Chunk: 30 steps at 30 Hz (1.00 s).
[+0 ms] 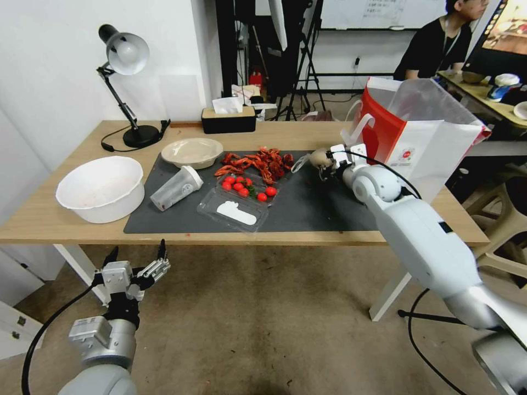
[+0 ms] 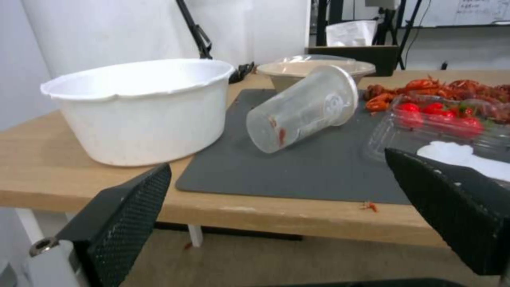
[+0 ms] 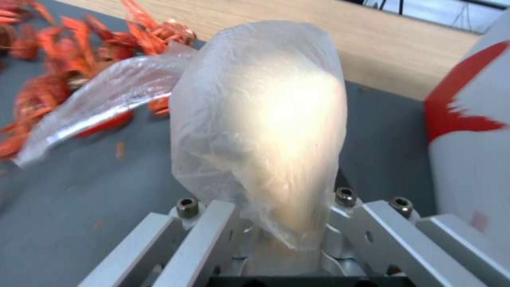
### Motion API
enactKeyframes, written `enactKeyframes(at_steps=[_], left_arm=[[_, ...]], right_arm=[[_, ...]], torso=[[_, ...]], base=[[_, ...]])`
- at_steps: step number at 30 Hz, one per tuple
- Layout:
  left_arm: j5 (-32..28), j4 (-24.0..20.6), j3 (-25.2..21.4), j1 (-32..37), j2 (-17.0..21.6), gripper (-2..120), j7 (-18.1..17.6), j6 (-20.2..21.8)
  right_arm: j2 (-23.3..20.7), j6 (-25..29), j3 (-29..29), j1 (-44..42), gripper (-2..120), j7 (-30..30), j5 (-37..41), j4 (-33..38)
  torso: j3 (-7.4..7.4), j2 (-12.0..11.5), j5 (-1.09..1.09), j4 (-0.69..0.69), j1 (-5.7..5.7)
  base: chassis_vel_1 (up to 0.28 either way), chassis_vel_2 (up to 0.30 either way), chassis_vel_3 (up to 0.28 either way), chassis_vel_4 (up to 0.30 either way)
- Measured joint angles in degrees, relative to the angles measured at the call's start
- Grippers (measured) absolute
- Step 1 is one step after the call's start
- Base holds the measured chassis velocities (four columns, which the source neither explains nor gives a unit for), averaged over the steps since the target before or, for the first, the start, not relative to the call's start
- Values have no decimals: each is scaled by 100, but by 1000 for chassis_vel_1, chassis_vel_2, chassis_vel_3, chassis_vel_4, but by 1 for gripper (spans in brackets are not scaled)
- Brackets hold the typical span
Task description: Pick up the trash from the table and place it into the takeout bag.
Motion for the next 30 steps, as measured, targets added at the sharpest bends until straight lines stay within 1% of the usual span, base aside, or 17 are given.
enactKeyframes(at_steps=[2,6,15,16,19,21,22,23,28,30], left_arm=[[0,-4,0,2,1,100,0,0],[2,-75,-18,27,21,100,0,12],[0,-89,-28,32,23,100,0,15],[-1,-92,-30,36,10,100,2,12],[2,-86,-22,36,2,100,4,8],[4,-73,-13,25,-9,100,6,3],[4,-73,-13,25,-9,100,6,3],[7,-66,-5,18,-13,100,7,1],[13,-61,2,16,-17,100,10,0],[20,-60,8,16,-24,100,12,-5]], right_arm=[[-12,-4,6,-11,9,3,5,25],[-335,-59,159,-285,9,15,111,621],[-503,-60,269,-432,8,10,164,921],[-789,-59,527,-706,8,-17,243,1470],[-960,-55,680,-821,8,-25,310,1794],[-1141,-14,806,-890,8,-13,385,2165],[-1141,-14,806,-890,8,-13,385,2165],[-1268,39,911,-886,8,39,414,2366],[-1363,100,984,-824,8,129,454,2505],[-1435,177,1035,-708,8,237,494,2575]], torso=[[0,0,-1,0,0],[0,0,1,-3,0],[0,0,-1,-3,0],[0,0,2,-2,0],[-1,0,-2,-4,0],[0,0,2,-1,0],[0,0,2,-1,0],[-1,0,-2,-1,0],[-1,0,-1,-3,0],[-1,0,2,-2,0]], base=[[0,0,0,0],[0,0,0,0],[0,0,0,0],[0,0,0,0],[0,0,0,0],[0,0,0,0],[0,0,0,0],[0,0,0,0],[0,0,0,0],[0,0,0,0]])
